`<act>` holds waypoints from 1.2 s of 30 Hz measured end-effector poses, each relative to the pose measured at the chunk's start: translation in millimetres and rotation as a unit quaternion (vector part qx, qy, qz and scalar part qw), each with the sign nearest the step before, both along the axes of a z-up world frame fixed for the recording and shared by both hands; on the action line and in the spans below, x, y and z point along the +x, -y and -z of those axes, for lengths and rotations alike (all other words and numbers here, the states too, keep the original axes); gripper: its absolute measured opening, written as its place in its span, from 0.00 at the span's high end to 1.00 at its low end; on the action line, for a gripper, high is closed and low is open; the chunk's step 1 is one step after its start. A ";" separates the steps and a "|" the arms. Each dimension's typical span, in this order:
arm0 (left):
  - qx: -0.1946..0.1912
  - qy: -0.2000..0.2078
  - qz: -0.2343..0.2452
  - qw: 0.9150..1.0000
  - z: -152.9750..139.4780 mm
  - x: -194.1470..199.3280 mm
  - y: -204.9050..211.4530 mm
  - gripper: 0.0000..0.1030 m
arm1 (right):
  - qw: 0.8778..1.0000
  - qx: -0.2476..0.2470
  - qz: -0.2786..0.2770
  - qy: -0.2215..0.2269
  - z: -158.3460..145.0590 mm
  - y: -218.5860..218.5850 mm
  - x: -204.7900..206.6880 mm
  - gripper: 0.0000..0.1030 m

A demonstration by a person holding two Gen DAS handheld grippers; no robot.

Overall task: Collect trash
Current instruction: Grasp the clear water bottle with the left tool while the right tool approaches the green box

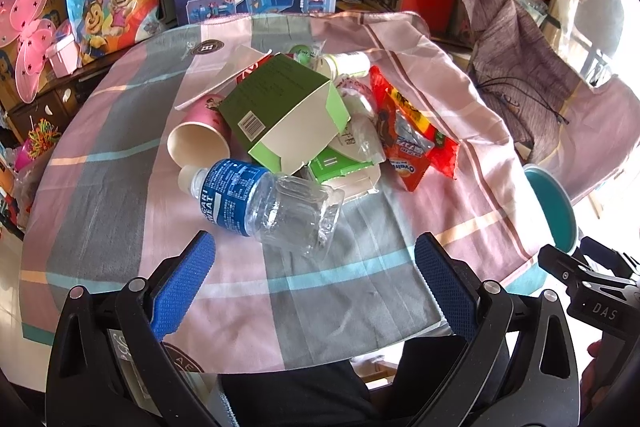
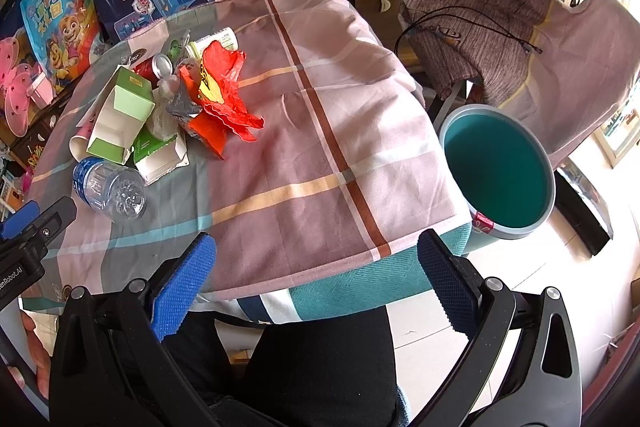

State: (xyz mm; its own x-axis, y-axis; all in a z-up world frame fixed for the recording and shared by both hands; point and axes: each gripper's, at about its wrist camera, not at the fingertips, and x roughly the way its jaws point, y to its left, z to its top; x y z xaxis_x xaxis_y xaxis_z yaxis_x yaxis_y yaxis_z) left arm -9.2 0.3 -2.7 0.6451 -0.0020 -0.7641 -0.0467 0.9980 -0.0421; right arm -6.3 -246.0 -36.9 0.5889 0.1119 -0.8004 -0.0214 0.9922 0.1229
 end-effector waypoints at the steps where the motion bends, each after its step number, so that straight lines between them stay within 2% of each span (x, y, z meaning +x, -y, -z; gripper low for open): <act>1: -0.003 -0.001 -0.003 1.000 -0.1 1.5 -3.3 0.03 | 1.000 0.001 -0.002 -0.001 0.5 -0.5 1.0 0.06; 4: -0.030 -0.013 -0.019 0.999 2.7 8.1 -23.4 0.03 | 1.000 0.003 -0.004 -0.005 1.9 -0.7 4.4 0.06; 5: -0.054 -0.025 -0.029 0.998 5.8 12.4 -35.5 0.03 | 1.000 0.004 -0.004 -0.006 3.0 -0.9 5.7 0.06; 7: -0.101 -0.043 -0.053 0.993 12.2 20.1 -57.7 0.03 | 1.000 0.005 -0.007 -0.012 5.8 -2.2 10.0 0.06; 11: -0.140 -0.069 -0.087 0.984 18.5 38.2 -77.2 0.04 | 1.000 0.007 -0.015 -0.014 9.6 -4.8 19.4 0.06; 16: -0.121 -0.075 -0.097 0.985 23.7 62.2 -67.5 0.04 | 0.999 0.014 -0.028 -0.024 15.8 -8.9 32.6 0.06; 20: -0.112 -0.084 -0.124 0.982 36.5 80.9 -62.0 0.04 | 0.999 0.015 -0.034 -0.031 21.6 -10.8 43.0 0.06; 23: -0.087 -0.089 -0.137 0.983 45.8 89.3 -57.8 0.04 | 0.998 0.017 -0.041 -0.037 25.2 -14.1 50.8 0.06; 29: -0.075 -0.109 -0.122 0.984 61.8 81.5 -60.8 0.04 | 0.997 0.019 -0.060 -0.047 28.9 -27.7 60.8 0.06; 36: -0.054 -0.121 -0.105 0.986 60.3 53.9 -70.2 0.04 | 0.994 0.013 -0.097 -0.045 23.9 -54.8 60.5 0.06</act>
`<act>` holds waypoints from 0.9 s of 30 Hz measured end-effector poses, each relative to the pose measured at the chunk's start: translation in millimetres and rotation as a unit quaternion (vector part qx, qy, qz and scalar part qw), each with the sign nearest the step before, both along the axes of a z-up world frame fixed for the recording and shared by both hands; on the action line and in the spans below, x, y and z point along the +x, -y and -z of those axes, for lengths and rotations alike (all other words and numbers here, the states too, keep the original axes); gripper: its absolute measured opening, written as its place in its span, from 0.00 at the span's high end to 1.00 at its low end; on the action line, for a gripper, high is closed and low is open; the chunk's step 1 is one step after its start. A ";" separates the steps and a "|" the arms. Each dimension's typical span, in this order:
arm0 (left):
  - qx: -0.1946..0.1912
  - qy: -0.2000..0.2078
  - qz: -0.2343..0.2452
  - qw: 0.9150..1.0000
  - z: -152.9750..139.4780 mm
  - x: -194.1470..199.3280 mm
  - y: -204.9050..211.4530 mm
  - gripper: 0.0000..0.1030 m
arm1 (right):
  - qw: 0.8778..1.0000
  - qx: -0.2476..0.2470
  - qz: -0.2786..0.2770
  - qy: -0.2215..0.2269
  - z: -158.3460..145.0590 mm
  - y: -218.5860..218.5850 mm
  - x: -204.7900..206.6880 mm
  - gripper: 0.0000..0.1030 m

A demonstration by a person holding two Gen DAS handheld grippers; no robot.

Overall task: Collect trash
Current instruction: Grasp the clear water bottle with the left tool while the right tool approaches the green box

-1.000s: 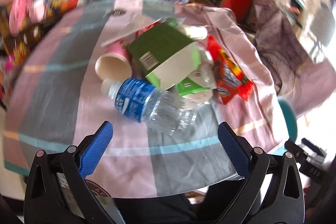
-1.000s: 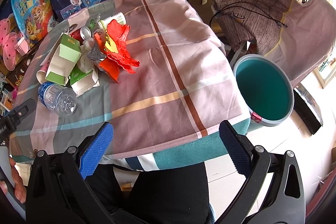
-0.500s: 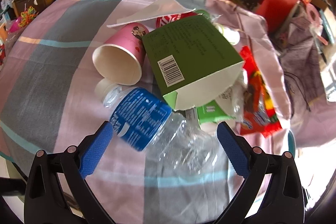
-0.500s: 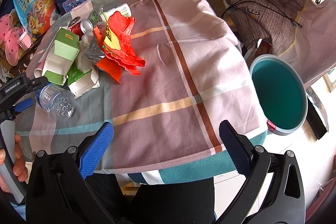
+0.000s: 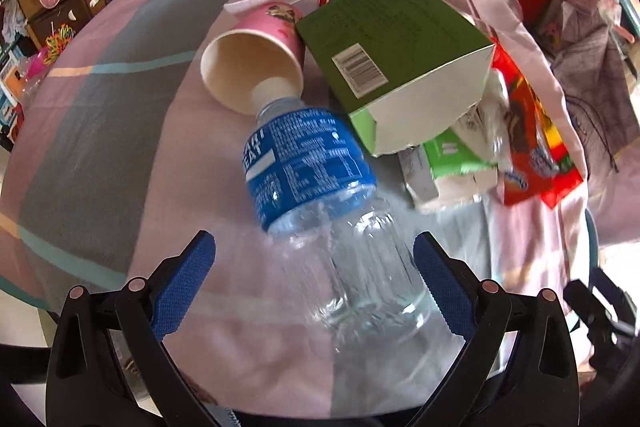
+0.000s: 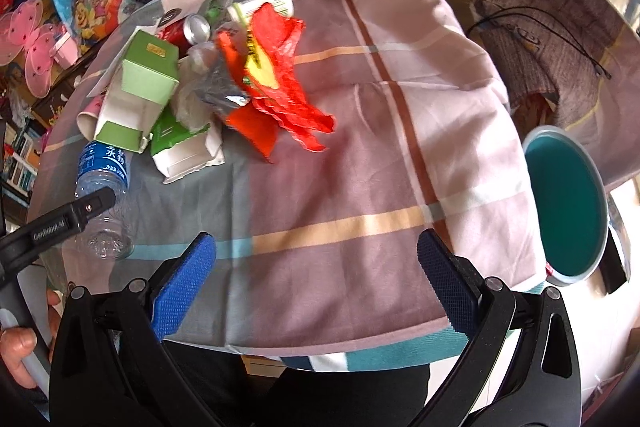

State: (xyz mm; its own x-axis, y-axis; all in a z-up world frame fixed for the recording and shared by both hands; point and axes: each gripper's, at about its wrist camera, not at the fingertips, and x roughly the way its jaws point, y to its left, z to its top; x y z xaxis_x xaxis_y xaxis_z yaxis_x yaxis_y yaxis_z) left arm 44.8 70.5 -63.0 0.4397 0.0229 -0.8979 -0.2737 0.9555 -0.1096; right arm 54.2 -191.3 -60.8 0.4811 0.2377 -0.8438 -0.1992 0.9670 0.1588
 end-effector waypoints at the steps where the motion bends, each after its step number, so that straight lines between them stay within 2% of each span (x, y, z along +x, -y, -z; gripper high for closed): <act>1: -0.002 -0.001 0.002 1.000 1.1 -1.4 -1.6 0.04 | 1.000 0.002 -0.005 -0.002 -0.5 -3.7 -0.7 0.06; 5: -0.020 -0.016 0.005 1.000 6.3 -4.3 -14.3 0.04 | 1.000 0.003 -0.014 -0.006 -1.6 -9.6 -1.7 0.06; 8: -0.013 -0.009 0.024 1.000 5.5 -7.7 -15.3 0.06 | 1.000 0.003 -0.014 -0.009 -1.9 -11.1 -0.3 0.06; 9: -0.018 -0.003 0.035 0.999 5.7 -7.7 -15.0 0.11 | 1.000 0.004 -0.015 -0.011 -2.0 -11.9 1.0 0.06; 10: -0.026 -0.003 0.042 0.999 6.7 -7.0 -14.4 0.31 | 1.000 0.006 -0.017 -0.014 -2.6 -13.5 2.9 0.06; 11: -0.032 -0.008 0.045 0.998 8.3 -5.9 -15.6 0.33 | 1.000 0.007 -0.018 -0.016 -3.8 -15.1 4.1 0.06; 17: -0.033 0.022 0.057 0.998 -2.5 -18.5 -26.5 0.35 | 0.999 0.025 -0.041 -0.015 -18.3 -31.8 13.4 0.06; 22: -0.014 0.054 0.089 0.994 -19.8 -32.7 -26.3 0.36 | 0.997 0.045 -0.067 -0.012 -35.4 -56.7 27.0 0.06; 24: -0.006 0.052 0.093 0.994 -16.5 -32.3 -24.5 0.36 | 0.996 0.053 -0.077 -0.010 -41.6 -66.6 33.2 0.06; 27: -0.022 0.048 0.094 0.994 -8.9 -32.9 -31.0 0.36 | 0.995 0.053 -0.089 -0.011 -47.2 -82.3 43.2 0.06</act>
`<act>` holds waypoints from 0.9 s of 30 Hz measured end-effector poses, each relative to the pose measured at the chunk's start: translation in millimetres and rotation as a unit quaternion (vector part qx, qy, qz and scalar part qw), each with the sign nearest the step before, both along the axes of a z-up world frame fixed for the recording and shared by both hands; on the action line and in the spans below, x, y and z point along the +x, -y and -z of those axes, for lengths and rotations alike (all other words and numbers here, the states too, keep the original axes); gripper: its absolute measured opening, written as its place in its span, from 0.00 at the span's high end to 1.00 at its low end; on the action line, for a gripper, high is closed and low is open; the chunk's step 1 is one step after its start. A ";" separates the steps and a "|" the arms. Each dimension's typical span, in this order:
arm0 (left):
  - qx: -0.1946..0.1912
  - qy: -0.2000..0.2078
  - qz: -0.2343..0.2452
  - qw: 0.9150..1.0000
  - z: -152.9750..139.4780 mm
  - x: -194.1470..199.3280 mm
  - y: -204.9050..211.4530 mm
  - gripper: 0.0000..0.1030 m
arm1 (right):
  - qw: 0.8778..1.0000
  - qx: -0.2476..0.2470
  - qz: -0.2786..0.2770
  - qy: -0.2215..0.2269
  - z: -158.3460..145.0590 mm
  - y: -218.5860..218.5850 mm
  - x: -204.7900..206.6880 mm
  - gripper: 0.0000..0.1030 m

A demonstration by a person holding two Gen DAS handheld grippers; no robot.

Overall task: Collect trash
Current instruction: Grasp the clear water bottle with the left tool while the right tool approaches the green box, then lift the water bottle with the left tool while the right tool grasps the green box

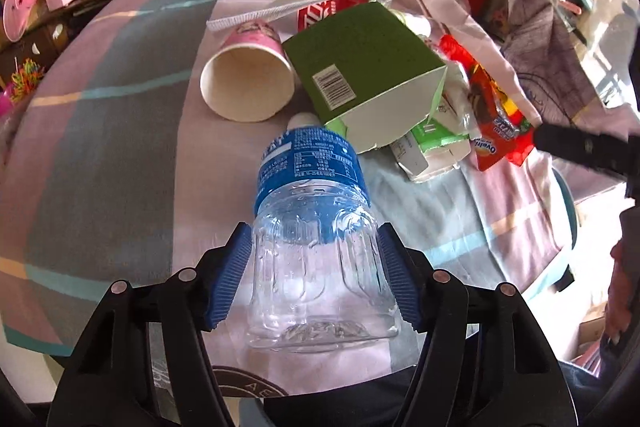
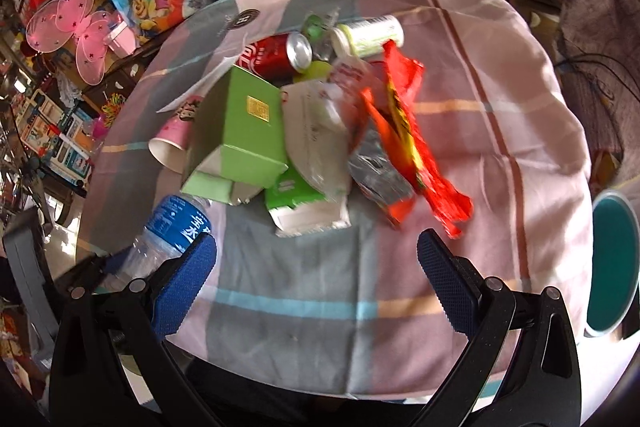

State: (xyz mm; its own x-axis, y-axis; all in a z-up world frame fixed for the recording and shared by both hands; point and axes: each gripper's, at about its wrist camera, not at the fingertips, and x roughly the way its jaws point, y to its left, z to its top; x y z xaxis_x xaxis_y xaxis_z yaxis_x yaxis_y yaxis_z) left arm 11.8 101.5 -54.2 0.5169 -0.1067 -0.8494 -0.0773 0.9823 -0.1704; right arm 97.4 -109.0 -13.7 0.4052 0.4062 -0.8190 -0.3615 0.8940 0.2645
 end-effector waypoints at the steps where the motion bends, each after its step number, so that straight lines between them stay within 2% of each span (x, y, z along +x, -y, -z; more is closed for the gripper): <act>1: 0.000 -0.001 0.003 1.000 1.1 0.6 -0.5 0.35 | 1.000 -0.002 -0.004 0.001 -1.3 -5.1 2.6 0.06; 6: 0.001 -0.026 0.007 1.000 14.8 4.0 -8.3 0.31 | 1.000 -0.012 -0.009 -0.002 -0.6 -18.8 9.8 0.06; 7: -0.002 -0.039 0.008 0.999 20.6 6.6 -10.4 0.26 | 1.000 -0.015 -0.008 -0.005 1.9 -20.6 12.0 0.06; 9: -0.018 -0.051 0.009 0.998 29.5 9.1 -15.1 0.26 | 1.000 -0.019 -0.009 -0.012 4.9 -23.4 15.8 0.06; 11: -0.034 -0.048 0.016 0.998 32.0 8.4 -17.4 0.38 | 1.000 -0.023 -0.011 -0.015 5.1 -28.1 19.0 0.06; 14: -0.038 -0.026 0.026 0.999 20.4 3.4 -18.3 0.38 | 1.000 -0.021 -0.016 -0.017 2.5 -34.2 24.2 0.06; 21: -0.049 0.064 0.017 0.997 -42.9 -9.9 -47.3 0.38 | 1.000 -0.012 -0.014 -0.013 -9.3 -50.8 46.4 0.06; 24: -0.025 0.083 -0.005 0.996 -51.4 -0.4 -64.9 0.38 | 1.000 -0.008 -0.014 -0.023 -7.7 -57.7 54.6 0.06; 27: -0.035 0.088 -0.029 0.995 -48.9 15.2 -89.2 0.38 | 0.999 -0.007 -0.022 -0.031 -3.8 -66.9 59.1 0.06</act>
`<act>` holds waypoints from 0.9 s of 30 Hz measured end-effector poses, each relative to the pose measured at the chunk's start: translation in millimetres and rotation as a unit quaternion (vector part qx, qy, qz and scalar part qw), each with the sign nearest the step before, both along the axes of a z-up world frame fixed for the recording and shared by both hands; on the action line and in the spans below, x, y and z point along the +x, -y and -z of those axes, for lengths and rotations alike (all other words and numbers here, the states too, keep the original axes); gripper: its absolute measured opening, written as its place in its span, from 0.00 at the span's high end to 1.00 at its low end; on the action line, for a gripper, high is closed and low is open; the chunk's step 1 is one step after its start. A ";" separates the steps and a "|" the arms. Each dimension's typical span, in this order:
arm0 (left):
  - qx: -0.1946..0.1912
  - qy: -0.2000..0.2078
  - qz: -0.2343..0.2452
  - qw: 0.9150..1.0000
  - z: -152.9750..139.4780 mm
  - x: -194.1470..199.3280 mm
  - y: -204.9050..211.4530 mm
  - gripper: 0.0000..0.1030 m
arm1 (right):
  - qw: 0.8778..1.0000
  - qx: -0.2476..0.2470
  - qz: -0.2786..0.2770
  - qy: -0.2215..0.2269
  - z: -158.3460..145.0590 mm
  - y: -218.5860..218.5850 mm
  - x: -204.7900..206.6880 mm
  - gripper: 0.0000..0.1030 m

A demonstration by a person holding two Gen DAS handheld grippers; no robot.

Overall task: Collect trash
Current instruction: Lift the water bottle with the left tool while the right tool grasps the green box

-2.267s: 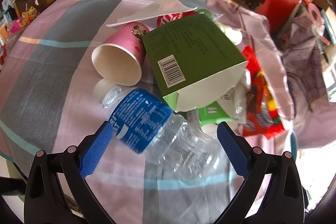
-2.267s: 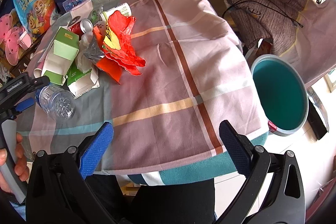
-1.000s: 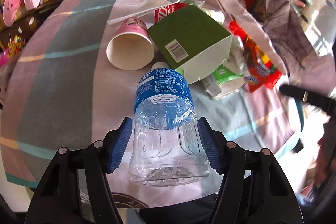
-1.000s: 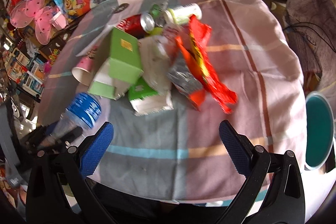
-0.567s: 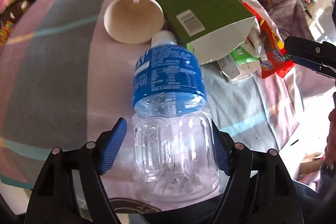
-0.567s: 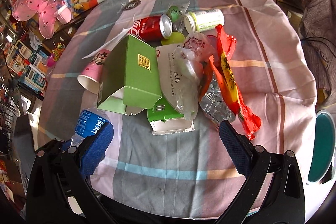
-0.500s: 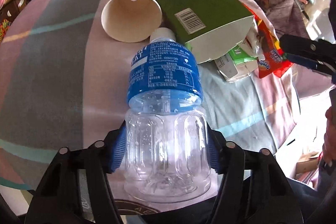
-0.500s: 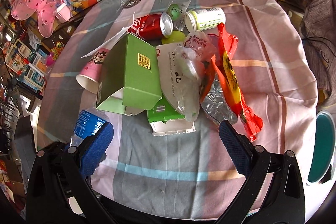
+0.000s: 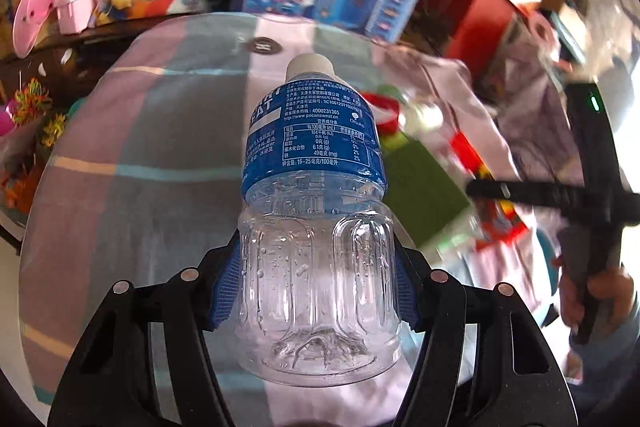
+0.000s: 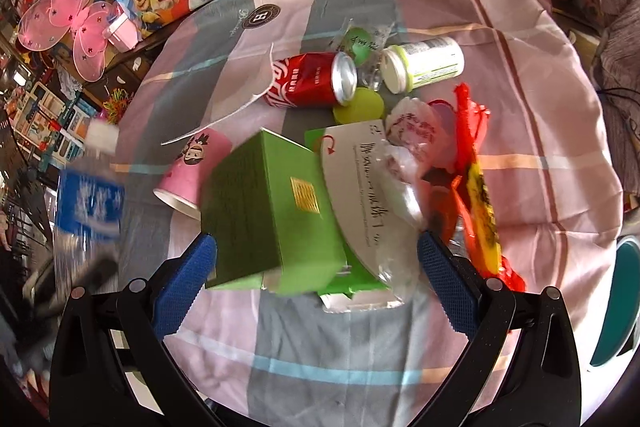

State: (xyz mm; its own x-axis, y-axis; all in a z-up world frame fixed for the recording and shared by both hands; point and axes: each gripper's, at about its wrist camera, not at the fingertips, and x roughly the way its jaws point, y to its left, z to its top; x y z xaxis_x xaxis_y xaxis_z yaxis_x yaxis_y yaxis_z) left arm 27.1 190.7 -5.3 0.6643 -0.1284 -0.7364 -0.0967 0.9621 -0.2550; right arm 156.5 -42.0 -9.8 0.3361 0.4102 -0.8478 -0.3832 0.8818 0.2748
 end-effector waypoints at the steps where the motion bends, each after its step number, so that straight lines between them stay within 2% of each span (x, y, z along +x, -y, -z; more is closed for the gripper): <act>1: 0.001 -0.002 -0.006 1.000 0.2 3.3 -5.5 0.38 | 1.000 0.001 -0.003 -0.004 1.8 -2.6 0.5 0.06; 5: -0.004 -0.020 -0.004 1.000 14.9 20.0 -12.5 0.38 | 0.999 0.008 -0.024 -0.041 18.0 -13.6 6.9 0.06; 11: -0.004 -0.047 0.003 0.999 40.1 21.2 -10.2 0.38 | 0.996 0.003 -0.029 -0.082 42.2 -22.0 16.0 0.06; 18: -0.001 -0.060 0.029 0.998 53.1 21.7 8.9 0.38 | 0.991 0.044 -0.049 -0.115 50.9 -34.5 9.9 0.06; 20: -0.001 -0.063 0.032 0.998 55.9 23.0 11.7 0.39 | 0.991 0.058 -0.050 -0.111 50.1 -33.5 7.7 0.12; 21: 0.000 -0.063 0.033 0.997 56.8 23.1 12.7 0.39 | 0.991 0.064 -0.051 -0.108 48.4 -32.8 6.3 0.27; 22: 0.000 -0.063 0.033 0.997 57.4 22.7 13.3 0.40 | 0.990 0.072 -0.054 -0.109 47.5 -32.1 3.9 0.31; 27: 0.009 -0.062 0.040 0.997 54.4 19.6 21.6 0.41 | 0.993 0.077 -0.066 -0.059 24.5 -33.3 -12.4 0.39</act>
